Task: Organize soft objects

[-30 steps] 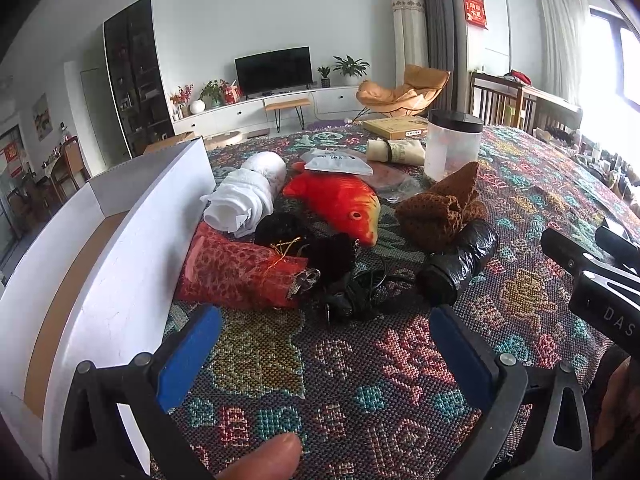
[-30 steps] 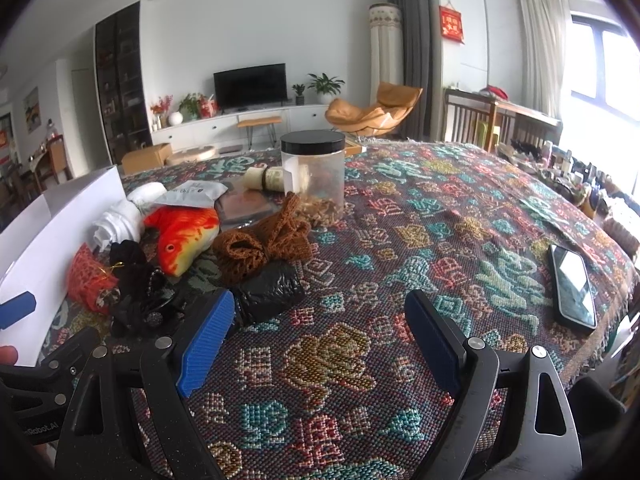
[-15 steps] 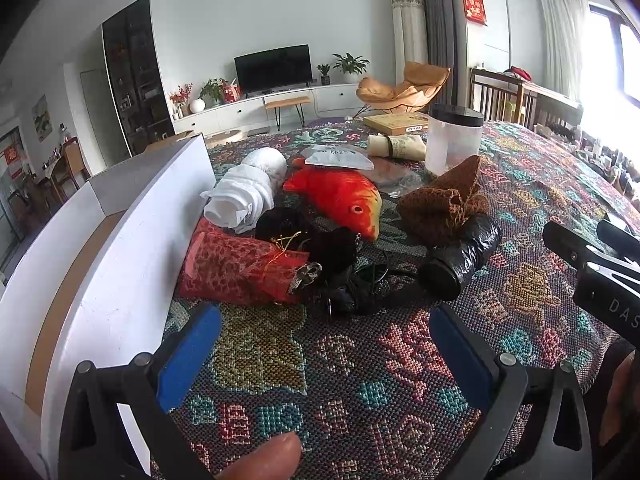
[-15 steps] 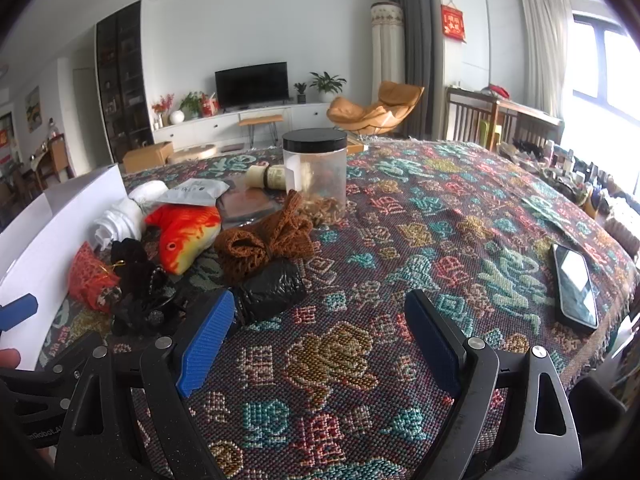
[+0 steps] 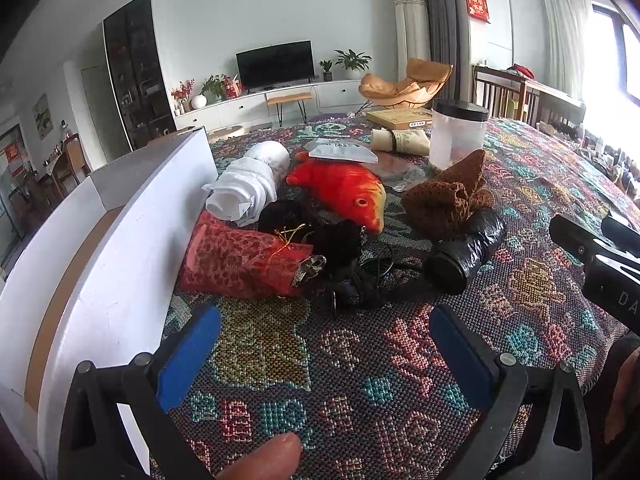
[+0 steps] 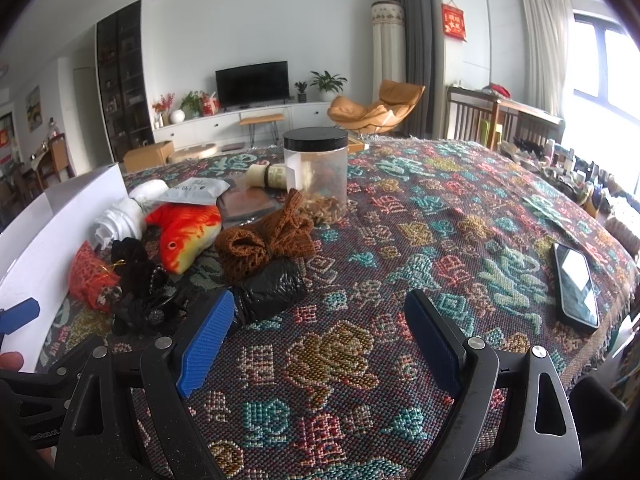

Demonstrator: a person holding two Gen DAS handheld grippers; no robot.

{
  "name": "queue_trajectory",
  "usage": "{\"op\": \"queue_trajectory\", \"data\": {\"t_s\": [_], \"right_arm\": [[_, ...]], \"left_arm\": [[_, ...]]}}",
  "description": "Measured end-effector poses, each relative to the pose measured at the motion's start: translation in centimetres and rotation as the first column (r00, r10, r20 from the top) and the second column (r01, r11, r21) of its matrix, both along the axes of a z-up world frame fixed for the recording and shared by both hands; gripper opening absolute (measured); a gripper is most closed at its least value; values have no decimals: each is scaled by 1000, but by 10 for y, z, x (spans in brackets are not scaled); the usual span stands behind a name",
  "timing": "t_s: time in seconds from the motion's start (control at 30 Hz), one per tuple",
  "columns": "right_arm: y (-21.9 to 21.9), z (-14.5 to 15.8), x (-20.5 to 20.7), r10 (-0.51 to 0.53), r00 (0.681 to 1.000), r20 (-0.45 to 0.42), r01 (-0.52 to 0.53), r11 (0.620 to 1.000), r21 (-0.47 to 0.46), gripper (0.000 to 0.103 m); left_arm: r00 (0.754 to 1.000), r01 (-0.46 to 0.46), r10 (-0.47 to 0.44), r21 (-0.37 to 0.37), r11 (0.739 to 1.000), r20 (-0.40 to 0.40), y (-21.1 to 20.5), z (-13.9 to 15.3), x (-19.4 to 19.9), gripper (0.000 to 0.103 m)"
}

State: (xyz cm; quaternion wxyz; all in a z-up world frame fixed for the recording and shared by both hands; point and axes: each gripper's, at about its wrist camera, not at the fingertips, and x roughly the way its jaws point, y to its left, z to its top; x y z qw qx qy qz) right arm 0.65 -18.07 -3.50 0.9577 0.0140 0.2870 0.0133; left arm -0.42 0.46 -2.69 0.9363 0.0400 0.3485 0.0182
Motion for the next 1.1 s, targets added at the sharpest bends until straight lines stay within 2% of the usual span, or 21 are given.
{"op": "queue_trajectory", "data": {"t_s": [0.8, 1.1], "right_arm": [[0, -1, 0, 1, 1000, -3, -1, 1000, 0, 89], [1, -3, -1, 2, 1000, -7, -2, 1000, 0, 89]], "left_arm": [[999, -14, 14, 4, 1000, -34, 4, -13, 2, 103], [993, -42, 38, -30, 999, -113, 16, -31, 9, 103]]}}
